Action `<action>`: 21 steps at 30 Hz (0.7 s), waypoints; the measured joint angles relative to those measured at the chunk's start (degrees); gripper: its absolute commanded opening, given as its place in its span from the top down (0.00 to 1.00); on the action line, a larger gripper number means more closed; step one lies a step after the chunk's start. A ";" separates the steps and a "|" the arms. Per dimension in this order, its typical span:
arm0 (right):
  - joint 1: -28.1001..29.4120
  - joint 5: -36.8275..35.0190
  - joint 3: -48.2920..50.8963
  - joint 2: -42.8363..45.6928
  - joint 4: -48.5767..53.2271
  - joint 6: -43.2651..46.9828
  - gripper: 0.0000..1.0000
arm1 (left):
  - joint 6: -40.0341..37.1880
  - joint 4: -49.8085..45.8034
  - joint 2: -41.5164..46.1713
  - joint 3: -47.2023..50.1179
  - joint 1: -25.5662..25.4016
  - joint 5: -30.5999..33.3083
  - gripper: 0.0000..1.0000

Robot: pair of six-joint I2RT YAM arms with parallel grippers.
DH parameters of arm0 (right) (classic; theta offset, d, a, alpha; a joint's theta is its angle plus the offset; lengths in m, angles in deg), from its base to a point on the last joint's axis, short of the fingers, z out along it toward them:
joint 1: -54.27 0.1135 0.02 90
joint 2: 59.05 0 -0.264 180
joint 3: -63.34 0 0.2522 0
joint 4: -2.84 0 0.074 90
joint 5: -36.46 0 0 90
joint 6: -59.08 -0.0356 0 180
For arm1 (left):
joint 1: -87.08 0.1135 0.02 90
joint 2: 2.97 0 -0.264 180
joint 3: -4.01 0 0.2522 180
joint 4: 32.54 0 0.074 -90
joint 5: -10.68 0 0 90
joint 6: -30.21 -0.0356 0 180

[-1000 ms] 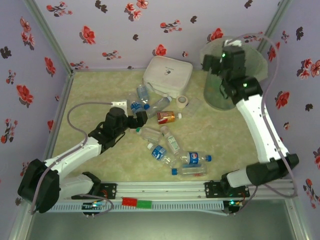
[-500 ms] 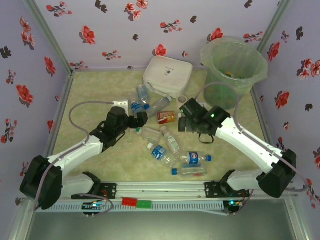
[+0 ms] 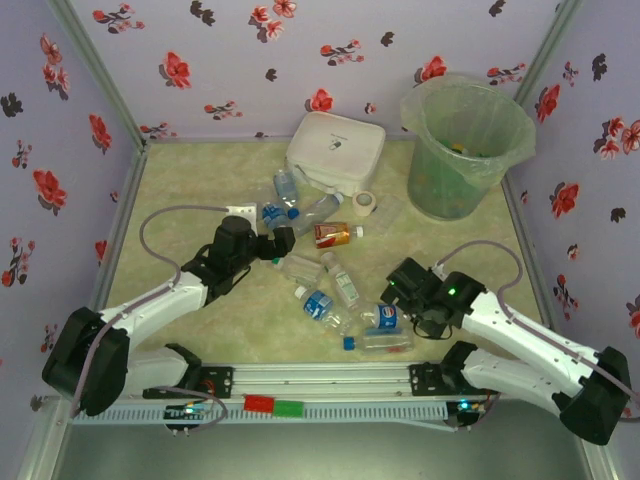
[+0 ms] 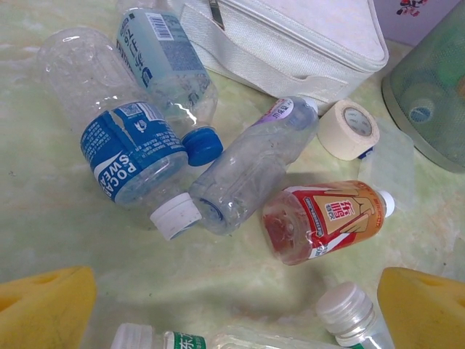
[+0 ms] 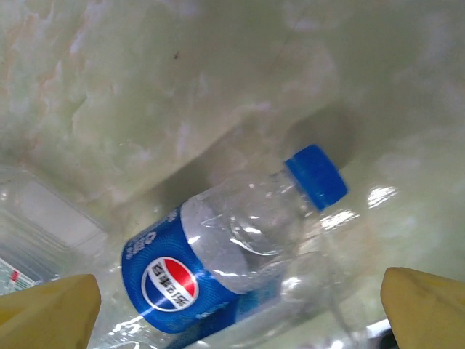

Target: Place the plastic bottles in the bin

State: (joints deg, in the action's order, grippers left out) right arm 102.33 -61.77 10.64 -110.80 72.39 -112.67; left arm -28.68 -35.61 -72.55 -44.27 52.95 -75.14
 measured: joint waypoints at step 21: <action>-0.61 2.78 12.85 -1.46 -28.52 -8.92 0.00 | 0.26 -0.07 0.37 0.72 1.05 -0.24 0.00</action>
State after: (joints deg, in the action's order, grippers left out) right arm 101.71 -58.99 23.50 -112.26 43.87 -121.59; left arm -28.42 -35.67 -72.18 -43.55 54.00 -75.38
